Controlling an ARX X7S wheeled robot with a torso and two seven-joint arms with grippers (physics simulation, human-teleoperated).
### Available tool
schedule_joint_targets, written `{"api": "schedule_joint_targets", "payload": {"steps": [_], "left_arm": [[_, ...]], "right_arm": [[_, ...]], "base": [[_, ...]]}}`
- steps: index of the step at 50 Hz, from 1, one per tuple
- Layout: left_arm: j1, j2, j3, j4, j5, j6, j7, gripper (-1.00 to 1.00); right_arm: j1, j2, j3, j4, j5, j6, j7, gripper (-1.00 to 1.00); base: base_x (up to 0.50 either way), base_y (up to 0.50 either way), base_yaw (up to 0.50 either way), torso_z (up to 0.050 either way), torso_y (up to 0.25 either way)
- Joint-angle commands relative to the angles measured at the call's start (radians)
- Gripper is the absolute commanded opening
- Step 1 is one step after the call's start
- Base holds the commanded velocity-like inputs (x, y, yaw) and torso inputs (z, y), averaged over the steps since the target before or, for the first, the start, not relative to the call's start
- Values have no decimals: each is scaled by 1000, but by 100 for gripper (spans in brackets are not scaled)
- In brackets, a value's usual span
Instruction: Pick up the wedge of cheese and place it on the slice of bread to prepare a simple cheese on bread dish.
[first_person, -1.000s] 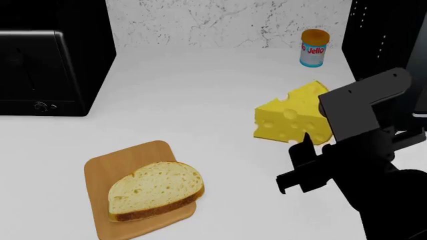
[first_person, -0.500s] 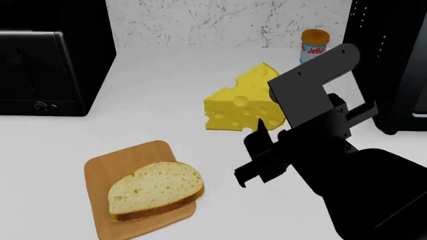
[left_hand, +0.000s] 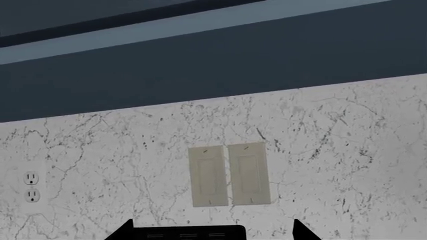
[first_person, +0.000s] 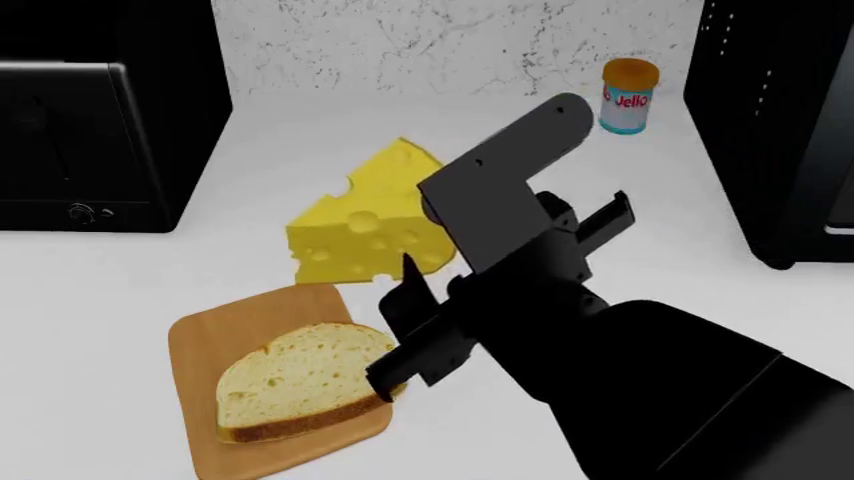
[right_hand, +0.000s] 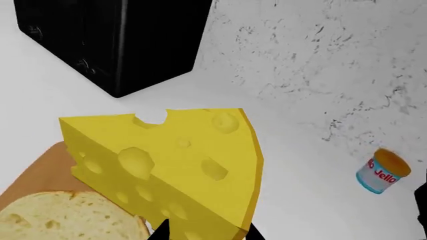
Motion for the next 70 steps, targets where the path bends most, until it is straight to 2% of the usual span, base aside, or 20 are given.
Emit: {"api": "schedule_joint_targets", "payload": {"steps": [1,19,70], "left_arm": [[0,-2,2,-4,-2,5,-2,100],[0,-5,4,3,-10,1,-7,100],[-4,-14,18,-7,-20,1,-19,100]], "right_arm": [[-10,-47,-33,0,-19,-34,-24,-100],[-30,-120,-93,88,-55,-135,-73,-100],[-113,-126,-143,213,-92,-229,-103,-100]], "base": [[0,0,0,0,0],[0,0,0,0,0],[0,0,0,0,0]]}}
